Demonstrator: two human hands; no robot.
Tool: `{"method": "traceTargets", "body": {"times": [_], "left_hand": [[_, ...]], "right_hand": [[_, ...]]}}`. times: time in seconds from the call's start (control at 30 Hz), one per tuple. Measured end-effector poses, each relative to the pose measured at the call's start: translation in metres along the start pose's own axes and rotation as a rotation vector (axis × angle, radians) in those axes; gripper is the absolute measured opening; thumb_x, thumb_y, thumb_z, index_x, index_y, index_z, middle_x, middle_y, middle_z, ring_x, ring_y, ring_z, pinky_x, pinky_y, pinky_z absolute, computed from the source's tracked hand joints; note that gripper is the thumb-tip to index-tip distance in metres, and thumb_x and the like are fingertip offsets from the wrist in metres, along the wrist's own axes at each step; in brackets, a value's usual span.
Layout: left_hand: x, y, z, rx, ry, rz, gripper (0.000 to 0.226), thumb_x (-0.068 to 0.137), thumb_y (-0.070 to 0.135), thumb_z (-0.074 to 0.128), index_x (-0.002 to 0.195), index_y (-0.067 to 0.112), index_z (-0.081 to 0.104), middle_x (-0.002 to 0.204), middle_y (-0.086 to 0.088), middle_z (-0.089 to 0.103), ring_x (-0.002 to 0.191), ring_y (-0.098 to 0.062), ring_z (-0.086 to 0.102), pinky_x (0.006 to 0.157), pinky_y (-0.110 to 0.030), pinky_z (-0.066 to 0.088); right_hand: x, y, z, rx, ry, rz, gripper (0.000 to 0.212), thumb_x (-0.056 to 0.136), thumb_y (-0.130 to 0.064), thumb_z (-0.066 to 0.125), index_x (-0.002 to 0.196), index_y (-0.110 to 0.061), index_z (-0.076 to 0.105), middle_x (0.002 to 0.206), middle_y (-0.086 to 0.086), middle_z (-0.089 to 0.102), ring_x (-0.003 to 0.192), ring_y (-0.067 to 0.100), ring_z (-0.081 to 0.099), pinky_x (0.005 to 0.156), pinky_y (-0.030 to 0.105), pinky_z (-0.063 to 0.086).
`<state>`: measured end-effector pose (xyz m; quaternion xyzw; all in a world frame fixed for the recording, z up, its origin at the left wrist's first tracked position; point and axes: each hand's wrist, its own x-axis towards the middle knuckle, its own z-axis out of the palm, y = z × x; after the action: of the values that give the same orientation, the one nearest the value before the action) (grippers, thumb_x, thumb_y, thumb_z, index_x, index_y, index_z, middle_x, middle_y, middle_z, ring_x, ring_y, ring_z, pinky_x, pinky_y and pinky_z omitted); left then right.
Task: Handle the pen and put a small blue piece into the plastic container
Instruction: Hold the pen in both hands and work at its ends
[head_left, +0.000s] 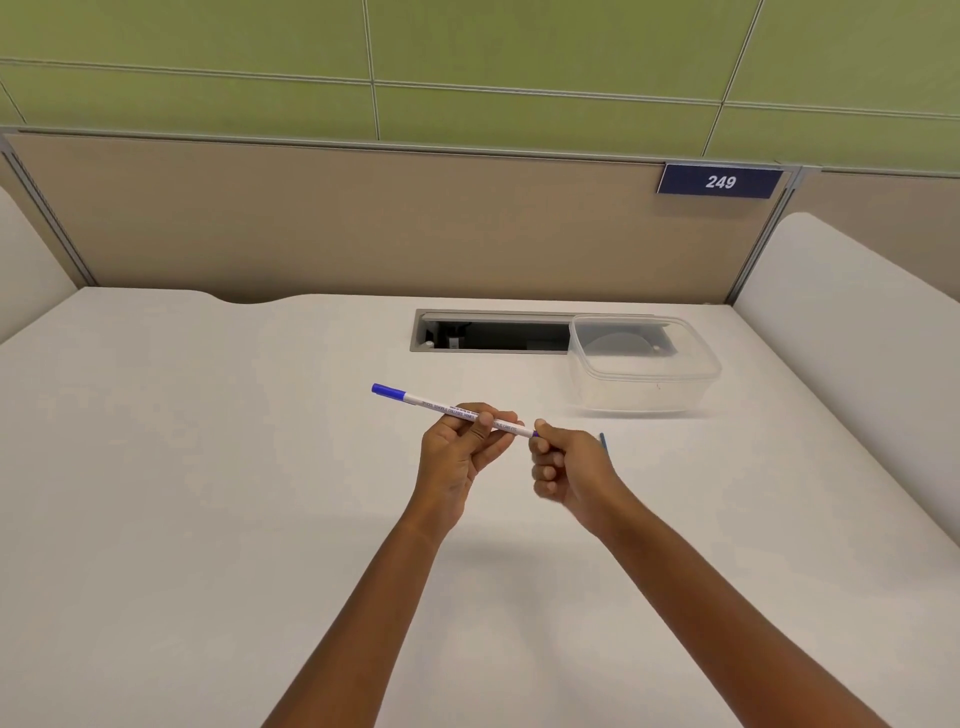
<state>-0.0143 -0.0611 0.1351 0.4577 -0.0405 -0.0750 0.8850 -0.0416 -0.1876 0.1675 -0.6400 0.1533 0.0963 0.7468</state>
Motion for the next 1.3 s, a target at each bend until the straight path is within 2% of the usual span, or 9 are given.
{"method": "traceTargets", "body": {"times": [0.07,0.13,0.3,0.4,0.63,0.83,1.03,1.2,1.3], "left_hand": [[-0.001,-0.001,-0.001,0.01,0.005,0.005,0.015,0.09,0.002,0.047,0.081,0.006,0.059,0.072,-0.002,0.075,0.077,-0.016,0.072,0.065,-0.019,0.057],[-0.001,-0.002,-0.001,0.007,0.017,0.01,0.014,0.089,0.003,0.048,0.082,0.006,0.06,0.073,-0.002,0.075,0.077,-0.017,0.072,0.064,-0.019,0.057],[0.0,-0.003,0.0,-0.017,0.065,0.016,0.014,0.088,0.004,0.049,0.082,0.007,0.061,0.073,-0.002,0.076,0.076,-0.018,0.073,0.063,-0.019,0.057],[0.0,-0.003,-0.002,-0.001,0.081,0.01,0.015,0.089,0.005,0.049,0.084,0.008,0.063,0.073,-0.001,0.076,0.076,-0.019,0.073,0.062,-0.02,0.057],[-0.002,-0.006,-0.002,-0.046,0.055,-0.014,0.016,0.09,0.006,0.047,0.083,0.007,0.061,0.074,-0.004,0.076,0.076,-0.02,0.073,0.063,-0.019,0.057],[-0.003,-0.004,0.0,-0.038,0.025,-0.012,0.017,0.092,0.006,0.044,0.083,0.006,0.059,0.072,-0.003,0.076,0.075,-0.018,0.073,0.062,-0.019,0.057],[-0.003,-0.004,0.001,-0.037,-0.001,-0.013,0.016,0.091,0.006,0.045,0.082,0.006,0.058,0.073,-0.004,0.076,0.075,-0.018,0.073,0.063,-0.018,0.057],[-0.003,-0.006,0.0,0.015,-0.01,0.004,0.015,0.09,0.007,0.047,0.081,0.007,0.059,0.074,-0.003,0.076,0.077,-0.018,0.072,0.064,-0.019,0.057],[-0.004,-0.009,-0.001,0.016,0.015,0.007,0.014,0.09,0.007,0.048,0.081,0.007,0.059,0.075,-0.003,0.076,0.077,-0.019,0.072,0.065,-0.019,0.057]], "right_hand": [[-0.001,-0.003,0.0,0.198,-0.062,0.166,0.042,0.093,-0.02,0.038,0.051,-0.016,0.04,0.032,-0.01,0.028,0.03,0.005,0.028,0.03,0.014,0.025],[-0.002,-0.004,0.001,0.128,-0.055,0.148,0.042,0.093,-0.022,0.038,0.051,-0.015,0.043,0.034,-0.008,0.032,0.032,0.006,0.032,0.032,0.015,0.028],[-0.008,0.009,0.002,-0.707,0.178,-0.437,0.024,0.094,-0.027,0.042,0.078,-0.013,0.054,0.062,0.006,0.054,0.059,0.018,0.049,0.056,0.029,0.038],[-0.009,0.017,-0.001,-1.025,0.262,-0.707,0.012,0.089,-0.02,0.053,0.093,-0.01,0.055,0.078,0.008,0.059,0.07,0.023,0.052,0.059,0.032,0.04],[-0.006,0.014,-0.007,-1.235,0.289,-0.976,0.012,0.079,-0.01,0.061,0.074,0.001,0.062,0.061,0.016,0.059,0.055,0.03,0.05,0.044,0.032,0.042],[-0.001,0.02,-0.01,-0.945,0.201,-0.753,0.02,0.09,-0.012,0.048,0.073,-0.008,0.058,0.062,0.004,0.053,0.067,0.02,0.041,0.058,0.02,0.028],[-0.003,0.013,-0.003,-0.556,0.129,-0.456,0.045,0.095,-0.022,0.04,0.051,-0.018,0.041,0.046,-0.004,0.035,0.047,0.013,0.03,0.049,0.025,0.025],[-0.002,0.008,-0.001,0.094,-0.029,0.071,0.049,0.095,-0.025,0.035,0.047,-0.017,0.035,0.033,-0.01,0.025,0.03,0.006,0.021,0.031,0.015,0.02],[-0.003,0.008,0.001,0.049,-0.013,0.085,0.048,0.096,-0.03,0.035,0.05,-0.015,0.04,0.034,-0.008,0.029,0.032,0.008,0.027,0.034,0.016,0.026]]}}
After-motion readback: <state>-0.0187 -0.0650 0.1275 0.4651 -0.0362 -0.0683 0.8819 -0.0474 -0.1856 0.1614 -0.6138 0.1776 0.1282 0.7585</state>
